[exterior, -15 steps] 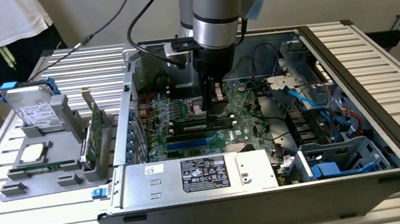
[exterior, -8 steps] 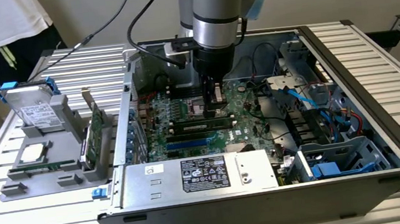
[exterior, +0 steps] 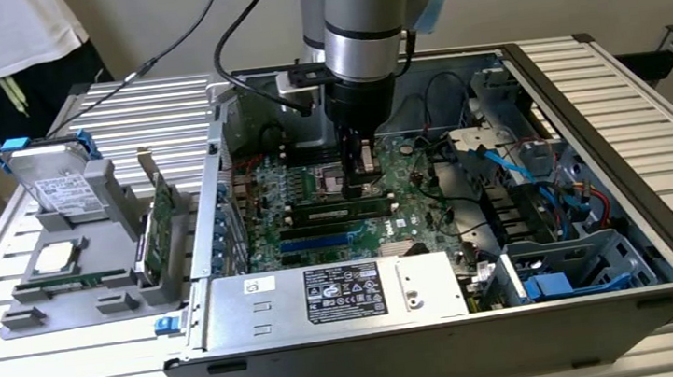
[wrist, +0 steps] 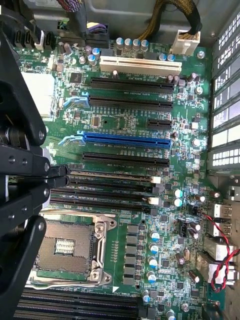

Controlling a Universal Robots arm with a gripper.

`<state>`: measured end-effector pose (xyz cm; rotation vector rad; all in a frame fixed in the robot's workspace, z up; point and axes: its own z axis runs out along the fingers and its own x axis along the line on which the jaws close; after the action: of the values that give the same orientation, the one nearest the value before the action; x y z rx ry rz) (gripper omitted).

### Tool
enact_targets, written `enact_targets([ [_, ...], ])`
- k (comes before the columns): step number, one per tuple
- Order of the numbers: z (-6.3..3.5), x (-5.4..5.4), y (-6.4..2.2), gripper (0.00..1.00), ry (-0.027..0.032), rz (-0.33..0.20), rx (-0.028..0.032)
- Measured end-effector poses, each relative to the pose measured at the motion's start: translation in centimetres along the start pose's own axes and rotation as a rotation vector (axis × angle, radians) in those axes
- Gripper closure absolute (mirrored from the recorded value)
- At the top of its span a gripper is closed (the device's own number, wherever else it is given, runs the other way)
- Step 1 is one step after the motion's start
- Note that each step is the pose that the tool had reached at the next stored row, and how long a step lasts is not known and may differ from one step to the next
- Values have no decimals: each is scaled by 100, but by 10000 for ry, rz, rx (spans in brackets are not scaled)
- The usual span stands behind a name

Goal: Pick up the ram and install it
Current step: 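Press down the ram until it locks into place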

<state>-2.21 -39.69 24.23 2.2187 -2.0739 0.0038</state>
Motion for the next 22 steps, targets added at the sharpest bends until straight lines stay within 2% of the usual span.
enact_targets([
  [11,-1,0,-6,90,4,-1,0],
  [19,-13,13,-199,90,3,0,0],
  [22,9,10,-204,90,1,2,0],
])
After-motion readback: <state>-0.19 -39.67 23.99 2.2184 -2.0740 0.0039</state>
